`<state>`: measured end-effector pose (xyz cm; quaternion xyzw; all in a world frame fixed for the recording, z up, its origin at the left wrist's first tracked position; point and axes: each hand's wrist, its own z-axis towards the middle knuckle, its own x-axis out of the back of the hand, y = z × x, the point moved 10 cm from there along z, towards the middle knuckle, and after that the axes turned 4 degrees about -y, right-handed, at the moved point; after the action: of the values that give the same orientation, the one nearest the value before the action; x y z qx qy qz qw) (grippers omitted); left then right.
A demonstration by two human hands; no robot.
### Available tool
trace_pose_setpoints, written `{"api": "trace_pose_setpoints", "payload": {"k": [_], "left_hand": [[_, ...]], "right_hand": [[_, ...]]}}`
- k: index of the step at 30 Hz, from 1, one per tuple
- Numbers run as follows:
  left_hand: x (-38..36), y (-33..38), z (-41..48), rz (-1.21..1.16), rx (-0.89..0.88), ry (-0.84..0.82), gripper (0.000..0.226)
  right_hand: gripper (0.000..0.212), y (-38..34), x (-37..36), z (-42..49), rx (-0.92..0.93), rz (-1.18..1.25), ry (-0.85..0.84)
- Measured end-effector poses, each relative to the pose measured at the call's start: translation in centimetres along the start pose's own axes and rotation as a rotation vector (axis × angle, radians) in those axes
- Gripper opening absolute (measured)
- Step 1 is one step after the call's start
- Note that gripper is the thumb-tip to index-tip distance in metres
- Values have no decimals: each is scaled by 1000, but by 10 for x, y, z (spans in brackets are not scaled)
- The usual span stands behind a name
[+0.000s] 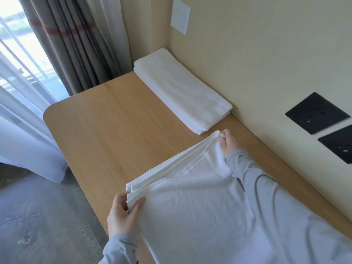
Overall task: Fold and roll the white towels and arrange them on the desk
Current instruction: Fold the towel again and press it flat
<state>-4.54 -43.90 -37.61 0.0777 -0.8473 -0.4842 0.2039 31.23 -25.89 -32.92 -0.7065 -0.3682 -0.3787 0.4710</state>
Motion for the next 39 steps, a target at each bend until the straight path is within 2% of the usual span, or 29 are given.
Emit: {"api": "trace_pose_setpoints", "payload": {"k": [1, 3, 5, 6, 8, 10, 12, 14, 16, 17, 21, 25, 28, 34, 39], "left_hand": [[0, 6, 1, 109, -29, 19, 40], [0, 39, -3, 362, -304, 95, 61], [-16, 72, -17, 578, -633, 91, 49], [-27, 80, -22, 658, -730, 53, 43], [-44, 81, -20, 752, -797, -51, 33], [-49, 76, -11, 738, -754, -113, 26], [-49, 69, -3, 695, -717, -172, 32], [-48, 66, 2, 649, -718, -208, 33], [-46, 64, 5, 616, -716, -222, 36], [-45, 64, 6, 606, -720, -226, 37], [-42, 70, 6, 561, -738, -269, 36], [-35, 70, 15, 556, -680, -284, 34], [-31, 66, 21, 595, -642, -319, 35], [-27, 59, 24, 596, -574, -395, 32], [-26, 59, 27, 606, -566, -413, 30]], "right_hand": [[9, -6, -1, -1, 27, -102, -15], [26, -24, 6, -7, 157, -249, 63], [30, -55, 14, -23, 429, -249, 167], [27, -67, 10, -32, 563, -237, 152], [23, -76, -12, -47, 716, -299, -5], [31, -70, -35, -54, 743, -392, -189], [36, -64, -41, -50, 733, -471, -241], [29, -75, -36, -54, 792, -519, -198], [19, -90, -26, -59, 894, -548, -83], [23, -93, -21, -59, 921, -552, -30], [28, -90, -2, -45, 857, -449, 12], [13, -83, -19, -32, 827, -568, -86], [29, -69, -17, -13, 754, -645, -101], [33, -65, -13, 2, 741, -561, -197], [42, -56, -17, 8, 699, -594, -284]]}}
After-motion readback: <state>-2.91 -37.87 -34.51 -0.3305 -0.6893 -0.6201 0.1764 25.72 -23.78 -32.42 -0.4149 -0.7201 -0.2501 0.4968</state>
